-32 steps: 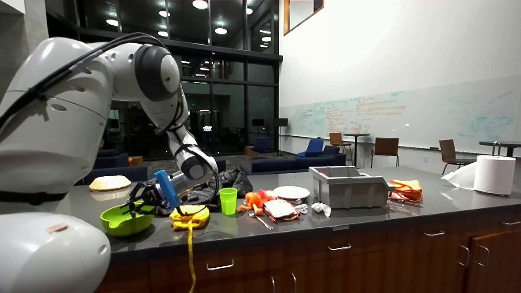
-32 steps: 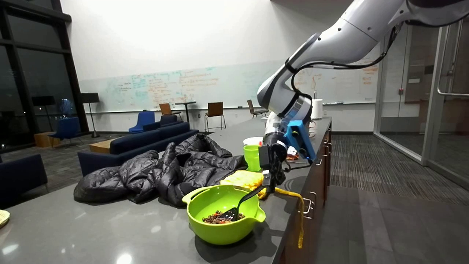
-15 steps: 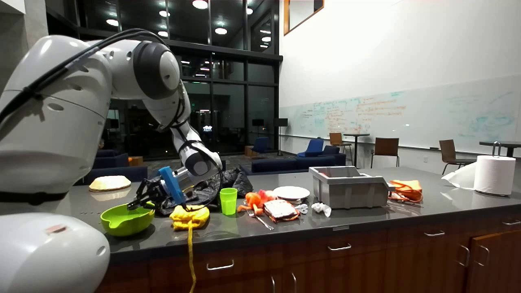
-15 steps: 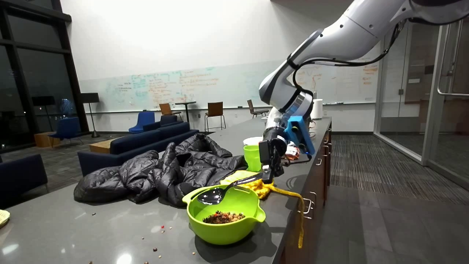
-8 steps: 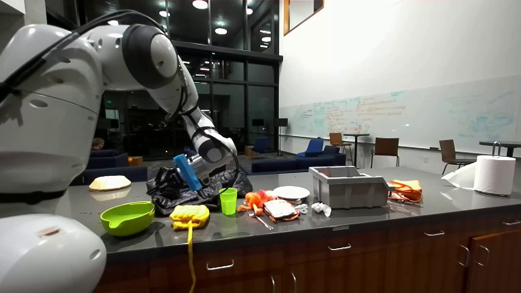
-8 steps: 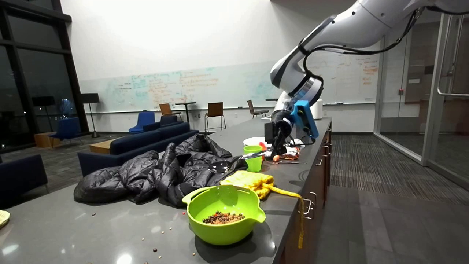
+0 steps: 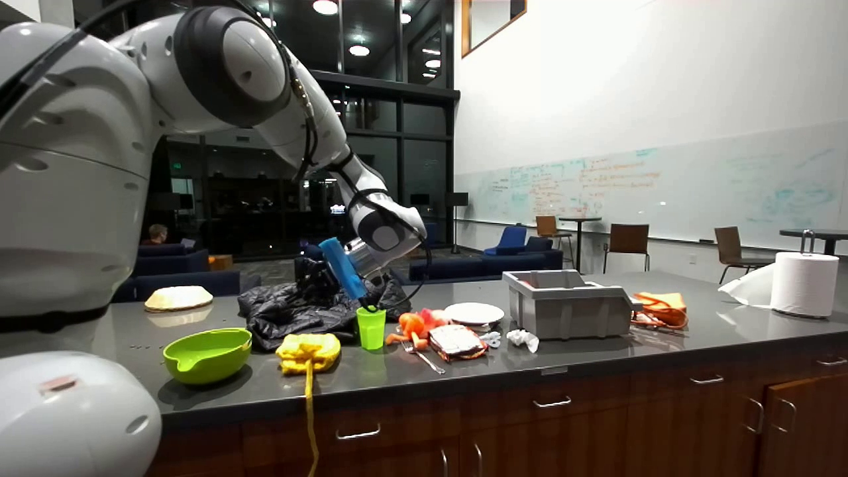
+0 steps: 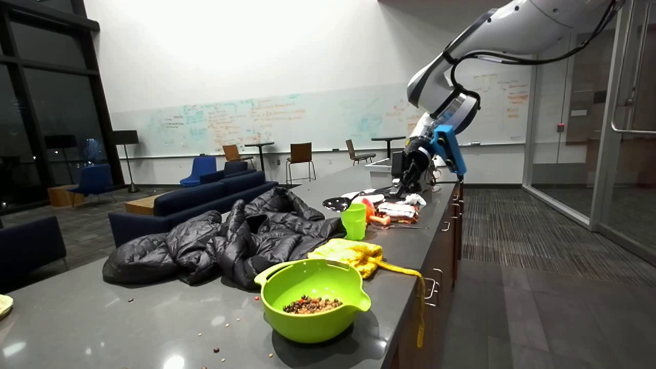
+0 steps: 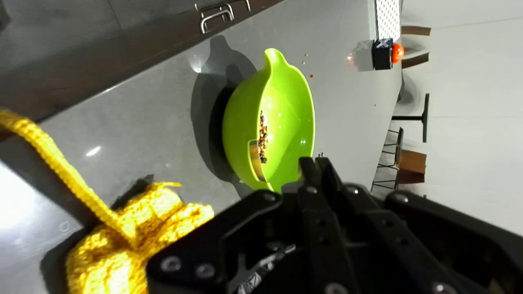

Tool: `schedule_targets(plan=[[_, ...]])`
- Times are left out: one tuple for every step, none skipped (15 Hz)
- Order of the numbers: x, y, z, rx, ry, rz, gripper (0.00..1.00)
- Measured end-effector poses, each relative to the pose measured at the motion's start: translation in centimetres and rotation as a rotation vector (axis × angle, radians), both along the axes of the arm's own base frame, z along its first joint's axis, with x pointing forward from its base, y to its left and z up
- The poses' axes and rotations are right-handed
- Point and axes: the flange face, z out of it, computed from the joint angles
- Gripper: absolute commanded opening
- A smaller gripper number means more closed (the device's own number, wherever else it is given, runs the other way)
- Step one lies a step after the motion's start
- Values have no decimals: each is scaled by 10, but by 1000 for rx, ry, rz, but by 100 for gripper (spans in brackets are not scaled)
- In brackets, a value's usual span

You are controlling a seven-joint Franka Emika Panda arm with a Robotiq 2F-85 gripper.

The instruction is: Put the spoon on the counter

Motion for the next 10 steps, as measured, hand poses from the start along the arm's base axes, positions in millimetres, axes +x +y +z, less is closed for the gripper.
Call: schedule_targets(plan=[[1,-11,-1,-1,0,-19,1],[2,-22,-3,-2,1,-37,1],[2,-31,-5,-3,3,-53,1],[2,-40,-7,-1,6,-69,1],[1,-48,-10,4,9,-85,1],[0,-55,-14,9,12,-98,1],[-1,-62,-19,13,17,-111,1],[-3,-68,-24,19,21,-121,1],[-4,-73,-29,25,25,-131,1],[-5,-77,-34,33,29,-140,1]])
